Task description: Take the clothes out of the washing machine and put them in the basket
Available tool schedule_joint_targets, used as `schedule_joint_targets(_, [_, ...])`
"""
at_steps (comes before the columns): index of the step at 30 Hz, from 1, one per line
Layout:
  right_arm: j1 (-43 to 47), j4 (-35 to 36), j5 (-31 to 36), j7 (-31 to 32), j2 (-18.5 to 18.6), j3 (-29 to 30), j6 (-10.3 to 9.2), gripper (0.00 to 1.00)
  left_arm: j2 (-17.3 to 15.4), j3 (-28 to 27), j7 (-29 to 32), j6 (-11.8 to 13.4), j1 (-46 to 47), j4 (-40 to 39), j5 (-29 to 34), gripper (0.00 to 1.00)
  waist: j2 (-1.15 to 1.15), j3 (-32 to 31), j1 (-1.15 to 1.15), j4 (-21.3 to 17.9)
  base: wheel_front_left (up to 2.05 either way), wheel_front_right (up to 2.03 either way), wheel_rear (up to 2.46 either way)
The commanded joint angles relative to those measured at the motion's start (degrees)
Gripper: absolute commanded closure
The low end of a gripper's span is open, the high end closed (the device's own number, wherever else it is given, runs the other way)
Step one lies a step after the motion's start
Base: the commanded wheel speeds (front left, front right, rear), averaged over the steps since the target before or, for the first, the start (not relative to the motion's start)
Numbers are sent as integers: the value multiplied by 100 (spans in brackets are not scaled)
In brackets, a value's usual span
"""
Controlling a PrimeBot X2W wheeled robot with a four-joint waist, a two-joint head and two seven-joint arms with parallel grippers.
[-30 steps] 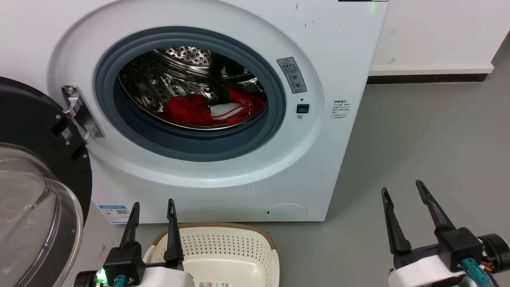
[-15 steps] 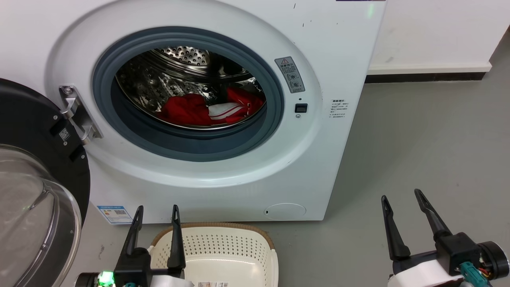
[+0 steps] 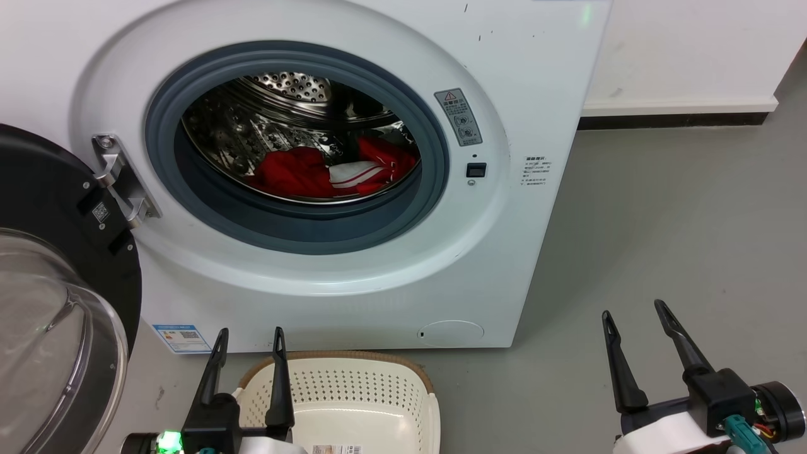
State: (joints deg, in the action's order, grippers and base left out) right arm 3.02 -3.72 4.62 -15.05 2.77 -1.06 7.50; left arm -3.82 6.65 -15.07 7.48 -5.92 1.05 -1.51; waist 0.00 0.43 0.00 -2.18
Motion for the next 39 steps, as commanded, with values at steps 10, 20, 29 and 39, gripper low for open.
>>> schedule_joint_targets(10, [-264, 13, -120, -18, 18, 35, -3, 0, -114, -158, -16, -243, 280, 186, 81, 0, 0, 554, 0, -396, 0, 0, 0])
schedule_joint_targets(20, [-943, 305, -606, -17, 11, 51, -3, 0, -1113, -377, -16, -929, 2244, 1479, 131, 0, 0, 2205, 0, -1109, 0, 0, 0])
schedule_joint_targets(29, [-1272, 446, -929, -17, 6, -28, -3, 0, -2083, -261, 856, -1343, 4877, 2841, 338, 0, 0, 3358, 0, -1452, 0, 0, 0])
schedule_joint_targets(39, [-1558, 556, -1323, -17, 5, -347, -3, 0, -3109, 564, 2822, -1484, 7937, 4105, 856, 0, 0, 4446, 0, -1830, 0, 0, 0])
